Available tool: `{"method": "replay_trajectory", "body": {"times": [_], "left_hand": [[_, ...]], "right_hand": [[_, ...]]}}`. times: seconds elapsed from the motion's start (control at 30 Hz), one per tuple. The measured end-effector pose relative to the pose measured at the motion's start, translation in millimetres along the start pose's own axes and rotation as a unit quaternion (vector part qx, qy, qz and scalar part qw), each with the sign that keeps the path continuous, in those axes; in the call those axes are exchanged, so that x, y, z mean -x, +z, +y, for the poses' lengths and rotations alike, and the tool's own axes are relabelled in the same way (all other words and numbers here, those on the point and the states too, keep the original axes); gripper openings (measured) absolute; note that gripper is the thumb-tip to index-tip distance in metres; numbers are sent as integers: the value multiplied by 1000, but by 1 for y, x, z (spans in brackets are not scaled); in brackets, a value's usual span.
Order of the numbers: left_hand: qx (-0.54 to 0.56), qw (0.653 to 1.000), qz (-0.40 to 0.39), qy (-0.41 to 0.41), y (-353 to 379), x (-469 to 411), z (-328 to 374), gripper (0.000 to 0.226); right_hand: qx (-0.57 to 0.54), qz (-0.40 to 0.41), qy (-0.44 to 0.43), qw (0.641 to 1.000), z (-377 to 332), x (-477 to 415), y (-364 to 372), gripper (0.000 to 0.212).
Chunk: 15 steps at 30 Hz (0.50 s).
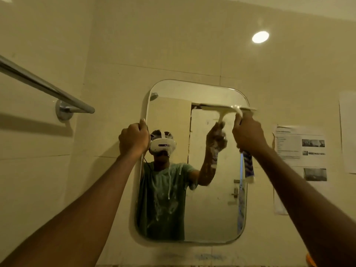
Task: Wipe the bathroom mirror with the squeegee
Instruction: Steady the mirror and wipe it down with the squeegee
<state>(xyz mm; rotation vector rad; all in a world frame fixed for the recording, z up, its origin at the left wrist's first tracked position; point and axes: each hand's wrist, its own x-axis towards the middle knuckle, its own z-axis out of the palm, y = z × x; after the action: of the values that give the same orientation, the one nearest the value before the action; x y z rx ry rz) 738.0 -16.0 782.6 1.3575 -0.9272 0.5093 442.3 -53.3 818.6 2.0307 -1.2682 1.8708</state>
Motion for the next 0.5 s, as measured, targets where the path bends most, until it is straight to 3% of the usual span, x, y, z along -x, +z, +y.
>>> {"method": "replay_trajectory", "body": {"times": [0.2, 0.5], "left_hand": [[-4, 1000, 24, 7, 2, 2, -1, 51], [-15, 997, 68, 38, 11, 5, -7, 49]], "right_hand": [[42, -71, 27, 996, 16, 60, 7, 32], [23, -14, 27, 999, -31, -48, -35, 36]]}}
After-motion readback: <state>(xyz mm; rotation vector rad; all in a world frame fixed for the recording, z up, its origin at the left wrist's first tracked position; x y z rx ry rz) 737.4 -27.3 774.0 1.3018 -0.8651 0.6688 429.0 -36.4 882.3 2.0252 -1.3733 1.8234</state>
